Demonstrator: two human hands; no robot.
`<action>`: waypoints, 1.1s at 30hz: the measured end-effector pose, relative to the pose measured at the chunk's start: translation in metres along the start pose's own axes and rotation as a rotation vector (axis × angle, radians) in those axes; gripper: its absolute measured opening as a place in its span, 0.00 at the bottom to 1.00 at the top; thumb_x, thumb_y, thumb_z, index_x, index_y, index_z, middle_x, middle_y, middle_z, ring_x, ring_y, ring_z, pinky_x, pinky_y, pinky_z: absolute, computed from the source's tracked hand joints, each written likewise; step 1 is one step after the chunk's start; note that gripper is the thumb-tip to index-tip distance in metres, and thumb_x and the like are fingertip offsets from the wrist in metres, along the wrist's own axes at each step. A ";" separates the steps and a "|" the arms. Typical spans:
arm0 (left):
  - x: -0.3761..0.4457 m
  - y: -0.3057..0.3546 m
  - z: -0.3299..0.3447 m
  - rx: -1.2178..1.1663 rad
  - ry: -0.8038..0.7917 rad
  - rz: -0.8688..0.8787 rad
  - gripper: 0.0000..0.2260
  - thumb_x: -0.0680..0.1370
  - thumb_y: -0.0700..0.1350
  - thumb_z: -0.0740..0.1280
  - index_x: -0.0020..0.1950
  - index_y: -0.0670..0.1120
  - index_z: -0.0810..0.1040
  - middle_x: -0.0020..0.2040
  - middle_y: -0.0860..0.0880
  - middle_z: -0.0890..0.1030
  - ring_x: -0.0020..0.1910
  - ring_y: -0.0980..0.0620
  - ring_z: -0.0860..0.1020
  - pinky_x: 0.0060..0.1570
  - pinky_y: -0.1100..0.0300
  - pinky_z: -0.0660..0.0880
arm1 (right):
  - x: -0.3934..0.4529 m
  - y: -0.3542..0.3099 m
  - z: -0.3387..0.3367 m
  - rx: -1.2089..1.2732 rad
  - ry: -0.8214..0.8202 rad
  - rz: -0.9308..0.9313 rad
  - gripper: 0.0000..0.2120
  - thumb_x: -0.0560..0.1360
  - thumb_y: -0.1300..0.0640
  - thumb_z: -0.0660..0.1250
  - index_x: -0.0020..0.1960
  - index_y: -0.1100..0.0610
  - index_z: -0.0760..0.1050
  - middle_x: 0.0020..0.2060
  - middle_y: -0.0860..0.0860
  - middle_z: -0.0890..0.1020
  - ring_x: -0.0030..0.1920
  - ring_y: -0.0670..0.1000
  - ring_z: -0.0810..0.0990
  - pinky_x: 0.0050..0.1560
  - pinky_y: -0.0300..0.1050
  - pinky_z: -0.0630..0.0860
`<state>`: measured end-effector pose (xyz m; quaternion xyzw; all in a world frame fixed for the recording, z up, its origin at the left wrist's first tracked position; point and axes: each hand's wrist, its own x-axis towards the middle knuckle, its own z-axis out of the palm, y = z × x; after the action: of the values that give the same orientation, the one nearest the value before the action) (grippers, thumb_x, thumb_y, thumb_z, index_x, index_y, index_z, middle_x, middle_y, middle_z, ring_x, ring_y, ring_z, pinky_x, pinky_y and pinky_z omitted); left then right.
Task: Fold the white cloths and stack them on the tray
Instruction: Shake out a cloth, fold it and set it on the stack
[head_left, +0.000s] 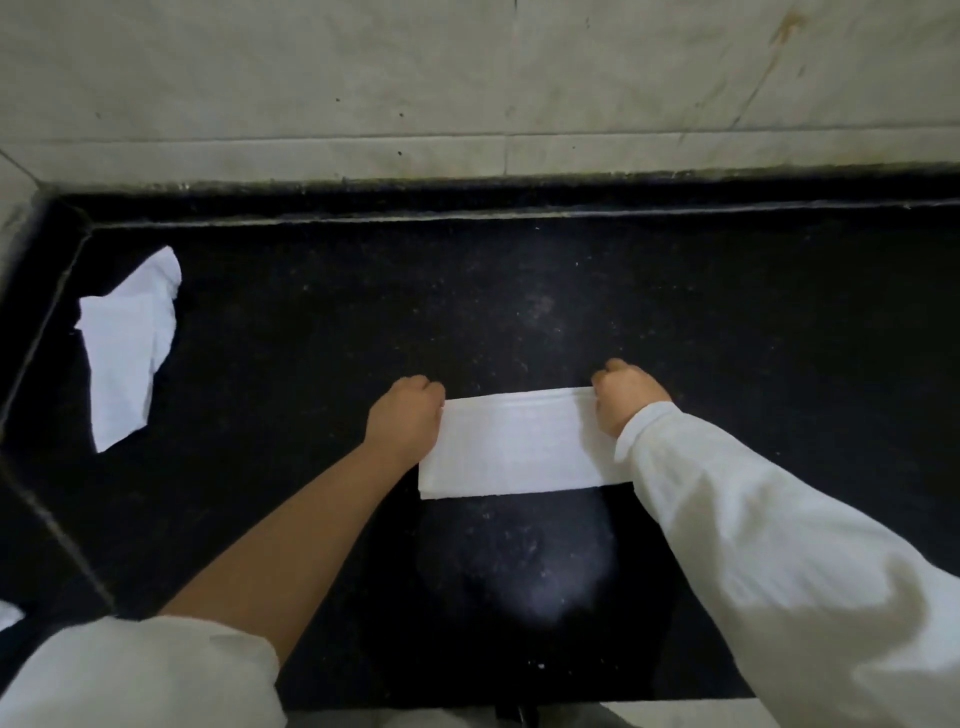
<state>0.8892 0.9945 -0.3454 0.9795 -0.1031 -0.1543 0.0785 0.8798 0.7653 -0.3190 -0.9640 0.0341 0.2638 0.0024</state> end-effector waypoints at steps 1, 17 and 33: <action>0.000 -0.001 0.001 0.011 -0.004 0.029 0.11 0.81 0.41 0.56 0.59 0.42 0.74 0.58 0.44 0.75 0.57 0.48 0.73 0.53 0.57 0.73 | 0.000 0.001 -0.001 0.008 0.005 -0.002 0.15 0.76 0.67 0.56 0.61 0.64 0.73 0.62 0.59 0.71 0.63 0.60 0.71 0.62 0.51 0.72; -0.007 -0.009 -0.063 0.211 0.179 0.322 0.13 0.73 0.33 0.63 0.57 0.36 0.76 0.55 0.37 0.77 0.54 0.38 0.75 0.48 0.49 0.74 | -0.035 0.028 -0.066 0.285 0.197 -0.212 0.15 0.73 0.65 0.63 0.60 0.63 0.74 0.47 0.59 0.77 0.47 0.55 0.74 0.54 0.47 0.72; -0.060 -0.015 0.001 0.243 0.097 0.418 0.19 0.74 0.50 0.55 0.44 0.42 0.83 0.44 0.45 0.84 0.41 0.46 0.83 0.36 0.59 0.79 | -0.081 0.013 0.031 0.001 0.132 0.057 0.20 0.79 0.49 0.54 0.65 0.58 0.70 0.65 0.52 0.72 0.69 0.54 0.65 0.75 0.58 0.45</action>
<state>0.8360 1.0221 -0.3316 0.9453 -0.3176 -0.0740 -0.0049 0.7934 0.7579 -0.3046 -0.9779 0.0618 0.1994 -0.0070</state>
